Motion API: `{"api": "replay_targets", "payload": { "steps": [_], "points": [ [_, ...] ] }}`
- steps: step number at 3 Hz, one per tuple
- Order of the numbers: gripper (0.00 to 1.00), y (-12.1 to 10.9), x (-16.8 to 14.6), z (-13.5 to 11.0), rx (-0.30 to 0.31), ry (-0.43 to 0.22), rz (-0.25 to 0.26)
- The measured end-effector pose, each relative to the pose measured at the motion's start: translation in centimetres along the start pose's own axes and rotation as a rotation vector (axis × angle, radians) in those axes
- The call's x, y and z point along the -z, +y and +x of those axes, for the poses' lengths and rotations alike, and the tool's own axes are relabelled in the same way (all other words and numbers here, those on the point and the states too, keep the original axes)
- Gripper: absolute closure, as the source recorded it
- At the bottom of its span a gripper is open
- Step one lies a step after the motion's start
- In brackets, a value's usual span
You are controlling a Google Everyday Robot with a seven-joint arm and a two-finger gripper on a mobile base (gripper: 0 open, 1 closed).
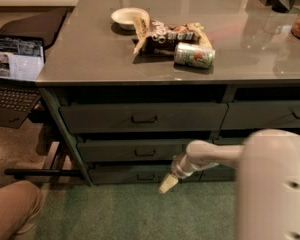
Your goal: Open bottom drawer
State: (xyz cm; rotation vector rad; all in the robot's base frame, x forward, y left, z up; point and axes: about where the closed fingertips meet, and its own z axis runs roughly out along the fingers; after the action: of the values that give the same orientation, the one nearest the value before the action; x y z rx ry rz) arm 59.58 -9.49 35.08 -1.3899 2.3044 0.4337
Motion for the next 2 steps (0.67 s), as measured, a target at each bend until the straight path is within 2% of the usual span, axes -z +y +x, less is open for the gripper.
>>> {"api": "replay_targets", "payload": {
  "steps": [1,2],
  "points": [
    [0.0,-2.35,-3.35,5.1,-0.151,0.174,-0.053],
    [0.0,-2.35,-3.35,5.1,-0.151,0.174,-0.053]
  ]
}}
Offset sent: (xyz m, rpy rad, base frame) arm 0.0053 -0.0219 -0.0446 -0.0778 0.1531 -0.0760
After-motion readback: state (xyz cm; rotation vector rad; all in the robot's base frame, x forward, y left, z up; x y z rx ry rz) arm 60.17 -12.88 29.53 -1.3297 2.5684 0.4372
